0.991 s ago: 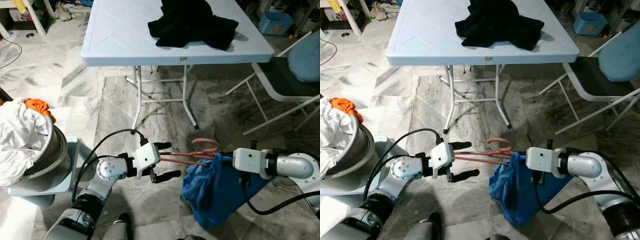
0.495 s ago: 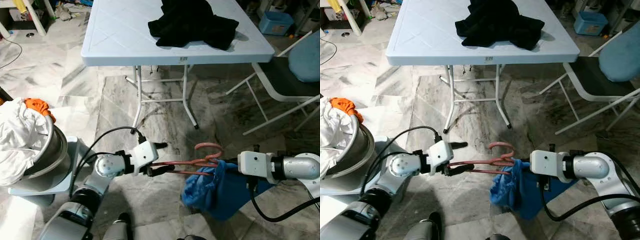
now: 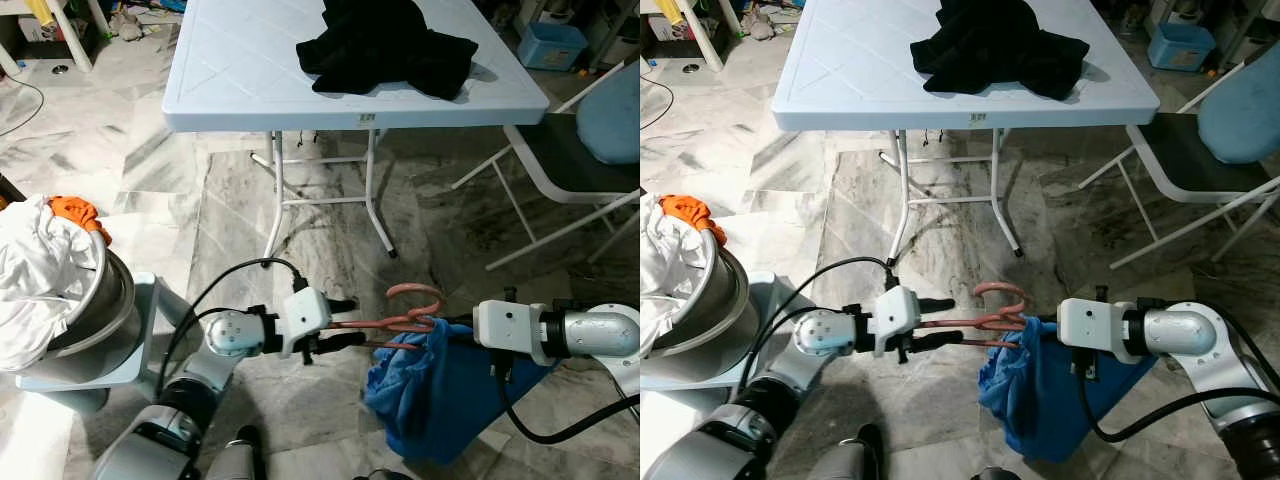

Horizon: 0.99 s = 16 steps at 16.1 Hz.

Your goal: Hang hanger

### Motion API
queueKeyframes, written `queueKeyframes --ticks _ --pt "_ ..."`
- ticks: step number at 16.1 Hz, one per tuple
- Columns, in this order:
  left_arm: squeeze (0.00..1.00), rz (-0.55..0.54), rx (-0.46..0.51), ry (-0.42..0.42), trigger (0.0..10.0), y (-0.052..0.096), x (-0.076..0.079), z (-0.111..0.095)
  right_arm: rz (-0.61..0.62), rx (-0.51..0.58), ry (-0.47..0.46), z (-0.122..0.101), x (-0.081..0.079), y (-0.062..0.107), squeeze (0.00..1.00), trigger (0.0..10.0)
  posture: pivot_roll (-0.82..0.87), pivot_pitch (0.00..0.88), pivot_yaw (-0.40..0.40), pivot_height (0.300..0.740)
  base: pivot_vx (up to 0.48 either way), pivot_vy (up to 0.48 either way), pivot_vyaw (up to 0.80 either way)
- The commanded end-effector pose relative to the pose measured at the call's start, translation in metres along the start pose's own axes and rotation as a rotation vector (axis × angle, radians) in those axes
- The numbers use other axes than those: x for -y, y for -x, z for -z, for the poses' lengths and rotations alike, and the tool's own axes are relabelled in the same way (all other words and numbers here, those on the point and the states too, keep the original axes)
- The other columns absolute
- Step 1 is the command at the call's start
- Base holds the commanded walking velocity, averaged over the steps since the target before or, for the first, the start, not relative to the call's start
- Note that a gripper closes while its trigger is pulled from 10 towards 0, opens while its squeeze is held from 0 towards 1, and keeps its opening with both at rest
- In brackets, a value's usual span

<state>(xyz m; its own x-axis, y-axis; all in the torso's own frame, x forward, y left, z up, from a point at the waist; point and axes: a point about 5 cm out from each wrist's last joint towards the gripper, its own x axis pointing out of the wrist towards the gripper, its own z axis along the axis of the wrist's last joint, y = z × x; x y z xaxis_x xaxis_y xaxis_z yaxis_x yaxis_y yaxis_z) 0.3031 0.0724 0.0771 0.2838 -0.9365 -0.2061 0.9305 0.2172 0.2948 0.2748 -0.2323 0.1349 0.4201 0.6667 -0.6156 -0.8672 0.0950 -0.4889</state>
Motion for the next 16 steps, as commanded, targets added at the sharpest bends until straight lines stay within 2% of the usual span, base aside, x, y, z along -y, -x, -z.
queueKeyframes --ticks 1,6,11,16 --pt "0.0 0.02 -0.001 -0.003 0.0 -0.002 0.0 -0.002 -0.023 0.01 0.015 -0.004 0.0 0.001 0.0 10.0 -0.11 0.214 -0.05 0.74 0.0 0.0 0.0" --pt "0.0 0.057 0.038 0.014 0.0 -0.006 0.001 -0.007 -0.03 0.007 0.023 -0.004 0.0 -0.003 0.0 10.0 -0.11 0.213 -0.053 0.74 0.0 0.0 0.0" --pt "0.0 0.14 -0.007 0.06 0.0 -0.005 0.01 0.002 -0.02 0.005 0.029 -0.004 0.001 -0.002 0.0 10.0 -0.12 0.215 -0.056 0.74 0.0 0.0 0.0" --pt "0.0 0.123 -0.012 0.065 0.0 -0.005 0.008 0.002 -0.014 0.005 0.033 -0.004 0.002 -0.003 0.0 10.0 -0.12 0.215 -0.059 0.74 0.0 0.0 0.0"
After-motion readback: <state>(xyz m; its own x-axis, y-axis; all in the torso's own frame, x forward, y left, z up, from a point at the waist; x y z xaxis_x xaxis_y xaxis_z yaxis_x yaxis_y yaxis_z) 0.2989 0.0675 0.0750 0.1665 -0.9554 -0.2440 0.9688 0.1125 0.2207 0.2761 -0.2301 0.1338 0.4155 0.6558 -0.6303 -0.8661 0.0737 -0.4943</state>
